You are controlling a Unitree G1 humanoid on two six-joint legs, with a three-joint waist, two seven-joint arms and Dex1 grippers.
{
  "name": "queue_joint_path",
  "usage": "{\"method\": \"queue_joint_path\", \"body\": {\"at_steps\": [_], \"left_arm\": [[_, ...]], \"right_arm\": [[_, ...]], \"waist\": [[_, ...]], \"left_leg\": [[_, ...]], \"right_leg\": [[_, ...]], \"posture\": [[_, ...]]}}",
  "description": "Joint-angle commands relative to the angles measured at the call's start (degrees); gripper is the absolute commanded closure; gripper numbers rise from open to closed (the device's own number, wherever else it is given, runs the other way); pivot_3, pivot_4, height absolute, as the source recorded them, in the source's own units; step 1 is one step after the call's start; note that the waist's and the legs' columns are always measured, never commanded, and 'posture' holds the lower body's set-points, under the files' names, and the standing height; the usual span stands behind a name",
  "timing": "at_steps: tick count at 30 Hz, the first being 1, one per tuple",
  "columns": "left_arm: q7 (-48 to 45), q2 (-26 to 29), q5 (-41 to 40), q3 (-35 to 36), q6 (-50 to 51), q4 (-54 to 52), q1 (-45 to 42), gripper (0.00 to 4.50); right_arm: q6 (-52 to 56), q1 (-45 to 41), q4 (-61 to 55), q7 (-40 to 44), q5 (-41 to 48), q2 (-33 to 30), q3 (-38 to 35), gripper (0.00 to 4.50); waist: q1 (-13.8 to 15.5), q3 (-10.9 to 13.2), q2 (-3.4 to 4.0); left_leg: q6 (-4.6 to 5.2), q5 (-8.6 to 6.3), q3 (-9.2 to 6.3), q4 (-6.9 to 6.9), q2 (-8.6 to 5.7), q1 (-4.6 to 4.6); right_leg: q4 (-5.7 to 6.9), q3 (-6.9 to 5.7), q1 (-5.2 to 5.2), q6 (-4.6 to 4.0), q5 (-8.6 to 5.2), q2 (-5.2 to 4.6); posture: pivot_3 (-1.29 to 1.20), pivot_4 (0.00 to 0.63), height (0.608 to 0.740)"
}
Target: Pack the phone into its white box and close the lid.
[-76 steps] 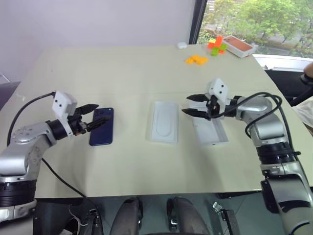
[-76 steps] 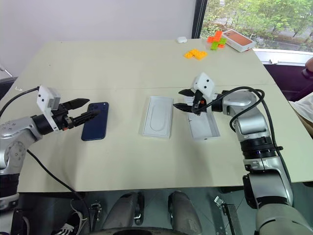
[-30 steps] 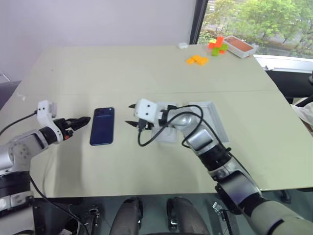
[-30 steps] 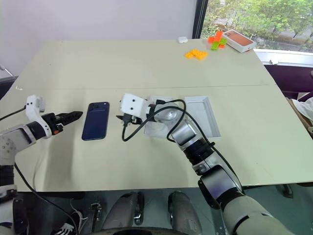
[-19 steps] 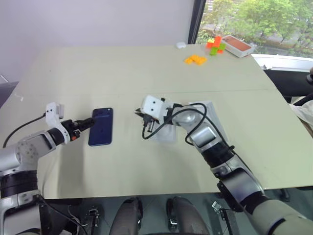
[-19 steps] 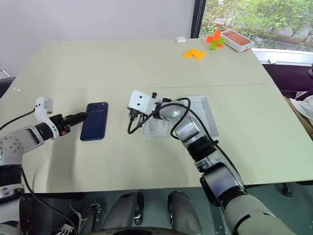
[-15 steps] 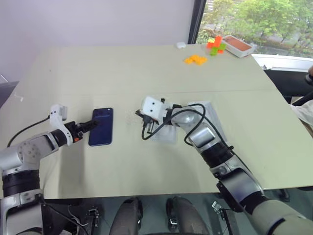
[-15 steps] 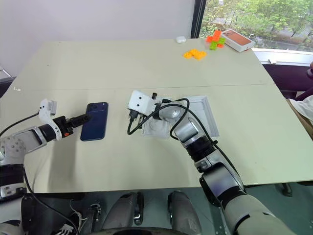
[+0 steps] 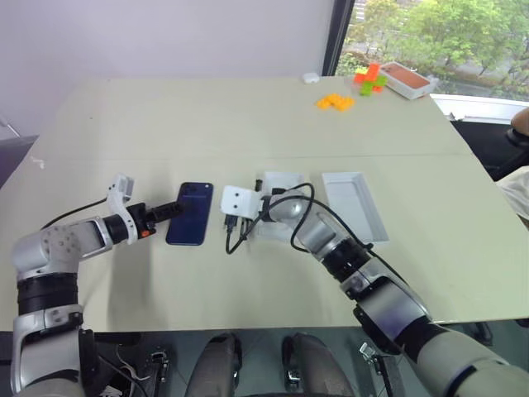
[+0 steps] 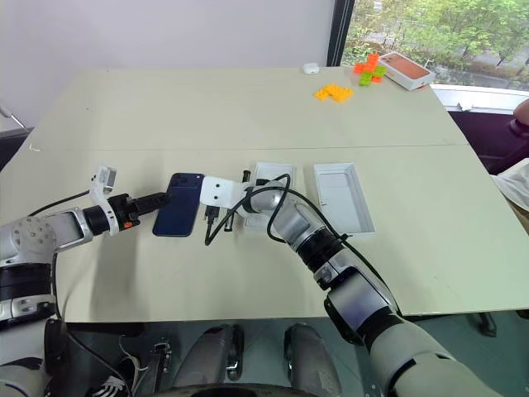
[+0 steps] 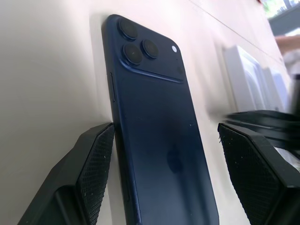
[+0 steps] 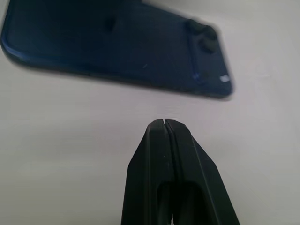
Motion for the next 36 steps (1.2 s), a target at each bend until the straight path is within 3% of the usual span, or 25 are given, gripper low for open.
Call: {"method": "queue_joint_path", "body": {"at_steps": [1, 12, 24, 36], "left_arm": [[-2.2, -0.8, 0.3, -3.8, 1.5, 1.0, 0.0, 0.79], [-5.1, -1.6, -0.1, -6.6, 3.7, 0.9, -0.5, 0.79], [-2.8, -6.7, -4.0, 1.5, 7.4, 0.3, -2.7, 0.79], [3.4, -4.7, -1.9, 0.3, 16.3, -6.1, -4.2, 0.79]], "right_arm": [[-0.2, -1.9, 2.1, -0.3, -0.8, 1.1, -0.2, 4.46], [-0.9, -3.3, 5.4, 0.6, -2.8, 2.9, 0.7, 4.46], [-1.5, -2.0, 4.3, 1.2, -3.7, 1.8, 0.2, 4.46], [-2.5, -1.7, 4.4, 1.1, -4.3, 1.4, -0.3, 4.46]], "waist": [[0.0, 0.0, 0.00], [-0.1, 0.0, 0.04], [0.1, -0.1, 0.05], [-0.2, -0.1, 0.05]], "left_leg": [[0.00, 0.00, -0.01, 0.00, 0.00, 0.00], [0.00, 0.00, -0.01, 0.00, -0.01, 0.08], [0.03, 0.02, -0.02, 0.02, -0.06, 0.14], [0.03, 0.02, -0.02, -0.01, -0.06, 0.13]], "right_leg": [[0.00, 0.00, 0.00, 0.00, 0.00, 0.00], [0.01, 0.00, 0.07, 0.00, 0.00, -0.02], [0.01, -0.04, 0.18, -0.02, 0.01, -0.11], [0.00, -0.04, 0.16, -0.01, 0.01, -0.10]], "posture": [[0.00, 0.150, 0.740], [0.00, 0.150, 0.740], [0.00, 0.150, 0.740], [0.00, 0.150, 0.740]]}}
